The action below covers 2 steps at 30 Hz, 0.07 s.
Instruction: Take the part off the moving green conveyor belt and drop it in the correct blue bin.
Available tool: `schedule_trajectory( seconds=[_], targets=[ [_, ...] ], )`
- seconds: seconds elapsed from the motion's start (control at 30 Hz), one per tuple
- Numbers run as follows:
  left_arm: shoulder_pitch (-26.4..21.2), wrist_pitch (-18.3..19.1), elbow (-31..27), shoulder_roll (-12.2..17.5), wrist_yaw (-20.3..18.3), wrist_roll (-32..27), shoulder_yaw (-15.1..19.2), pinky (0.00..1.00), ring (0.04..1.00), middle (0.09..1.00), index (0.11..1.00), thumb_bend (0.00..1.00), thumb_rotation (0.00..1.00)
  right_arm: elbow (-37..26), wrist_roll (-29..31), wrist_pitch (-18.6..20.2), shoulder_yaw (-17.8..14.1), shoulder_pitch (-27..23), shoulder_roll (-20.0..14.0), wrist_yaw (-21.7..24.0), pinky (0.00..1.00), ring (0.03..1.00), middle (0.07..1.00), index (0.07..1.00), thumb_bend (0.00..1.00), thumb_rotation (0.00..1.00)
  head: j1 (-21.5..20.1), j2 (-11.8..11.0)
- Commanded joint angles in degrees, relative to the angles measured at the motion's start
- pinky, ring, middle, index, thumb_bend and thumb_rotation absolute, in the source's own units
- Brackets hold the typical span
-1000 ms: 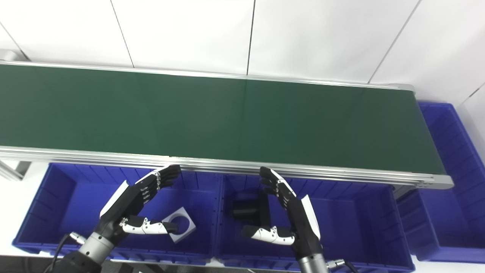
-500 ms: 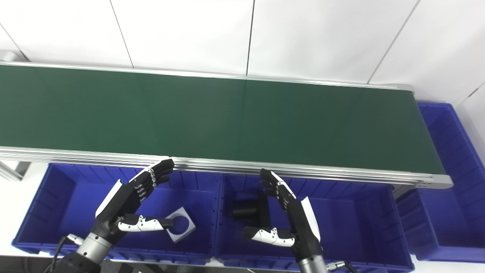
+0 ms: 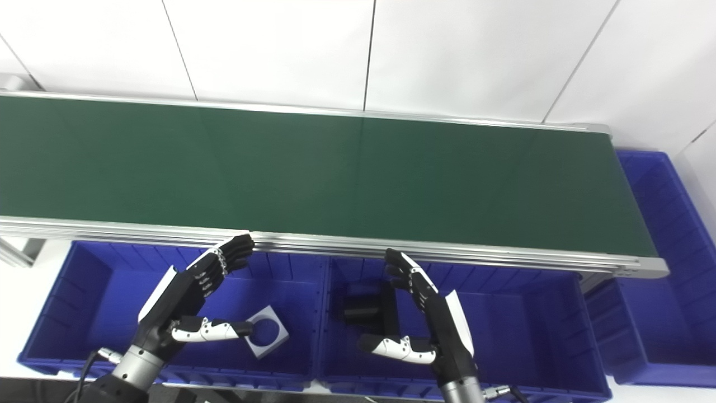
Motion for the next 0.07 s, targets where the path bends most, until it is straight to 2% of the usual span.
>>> schedule_trajectory(
  seconds=[0.0, 0.03],
  targets=[
    [-0.9, -2.9, -0.5, 0.3, 0.1, -0.6, 0.2, 0.88, 0.889, 0.884, 0.877, 0.84, 0.12, -1.5, 0.2, -1.1, -0.2, -0.1, 0.4, -0.3, 0.8, 0.844, 0.87, 0.873, 1.0, 0.42, 0.1, 0.0],
    [-0.9, -2.9, -0.4, 0.3, 0.1, -0.6, 0.2, 0.88, 0.89, 0.884, 0.876, 0.84, 0.13, -1.4, 0.1, -1.2, -0.2, -0.1, 0.4, -0.4, 0.8, 0.844, 0.871, 0.874, 1.0, 0.43, 0.1, 0.0]
  ],
)
